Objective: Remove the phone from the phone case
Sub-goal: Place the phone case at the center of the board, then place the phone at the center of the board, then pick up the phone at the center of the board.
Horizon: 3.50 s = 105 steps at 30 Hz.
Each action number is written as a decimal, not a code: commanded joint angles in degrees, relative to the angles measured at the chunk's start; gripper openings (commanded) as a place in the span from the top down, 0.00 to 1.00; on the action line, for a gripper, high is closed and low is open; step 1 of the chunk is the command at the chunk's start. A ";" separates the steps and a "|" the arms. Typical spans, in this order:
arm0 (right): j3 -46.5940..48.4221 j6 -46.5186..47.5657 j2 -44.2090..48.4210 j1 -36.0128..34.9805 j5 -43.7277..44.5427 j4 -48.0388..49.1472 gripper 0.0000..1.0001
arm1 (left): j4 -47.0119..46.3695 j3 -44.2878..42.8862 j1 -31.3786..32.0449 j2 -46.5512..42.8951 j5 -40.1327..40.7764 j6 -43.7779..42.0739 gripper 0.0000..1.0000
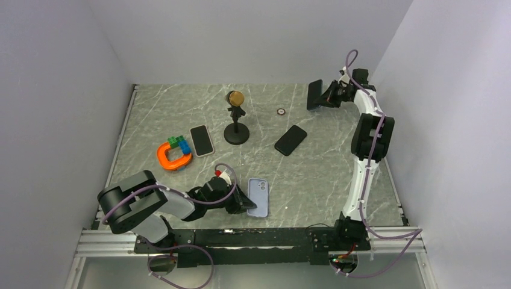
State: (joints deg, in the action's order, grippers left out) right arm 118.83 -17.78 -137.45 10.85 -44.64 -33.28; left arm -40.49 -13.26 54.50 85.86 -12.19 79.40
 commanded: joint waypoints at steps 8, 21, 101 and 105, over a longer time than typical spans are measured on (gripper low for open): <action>3.36 -0.11 -4.33 -1.98 4.50 0.67 0.96 | 11.81 -2.58 1.17 -8.85 0.35 -1.78 0.37; 2.64 4.13 0.96 -3.78 29.41 -9.16 0.04 | 52.36 -12.27 1.27 -32.49 10.54 -21.01 0.01; -74.88 -67.53 58.42 -39.16 31.35 38.81 1.00 | 49.73 -30.94 0.80 -31.34 23.04 -43.73 0.01; -75.61 -69.83 61.67 -41.95 32.86 39.64 1.00 | 50.64 -33.06 0.81 -28.19 24.40 -44.82 0.02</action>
State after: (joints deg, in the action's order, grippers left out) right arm 42.94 -80.86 -81.01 -28.84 -10.61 -2.61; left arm 12.86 -42.78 55.48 55.94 10.68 37.08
